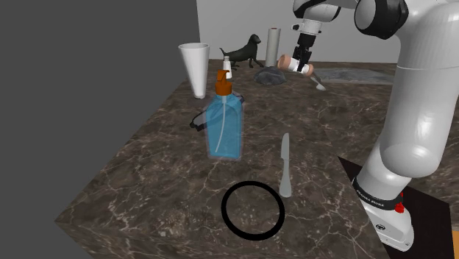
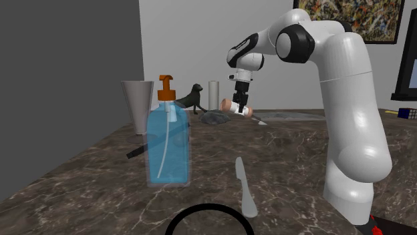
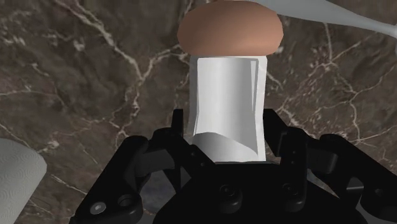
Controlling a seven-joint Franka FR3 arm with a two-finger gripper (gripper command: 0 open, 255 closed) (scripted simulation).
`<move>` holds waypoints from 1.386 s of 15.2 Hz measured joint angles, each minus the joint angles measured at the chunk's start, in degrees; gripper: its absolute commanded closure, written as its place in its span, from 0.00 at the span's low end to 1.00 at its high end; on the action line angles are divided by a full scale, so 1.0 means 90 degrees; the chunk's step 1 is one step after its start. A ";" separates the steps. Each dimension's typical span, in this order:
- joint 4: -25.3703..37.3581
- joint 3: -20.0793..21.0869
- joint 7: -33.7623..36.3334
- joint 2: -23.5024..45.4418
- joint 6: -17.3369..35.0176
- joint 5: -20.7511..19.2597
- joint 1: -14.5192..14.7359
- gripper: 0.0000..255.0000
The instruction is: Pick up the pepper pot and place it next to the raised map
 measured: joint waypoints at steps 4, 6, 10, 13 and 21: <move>-0.0007 -0.0001 -0.0009 0.0010 0.0013 0.0010 -0.0002 0.00; -0.0008 0.0004 -0.0013 0.0045 0.0006 0.0016 -0.0010 0.00; -0.0026 0.0005 -0.0008 0.0044 0.0013 0.0009 -0.0004 0.00; 0.0396 -0.0034 0.0036 0.0023 -0.0414 -0.0032 -0.0078 0.00; 0.0792 -0.0058 0.0039 0.0071 -0.0788 -0.0014 -0.0177 0.00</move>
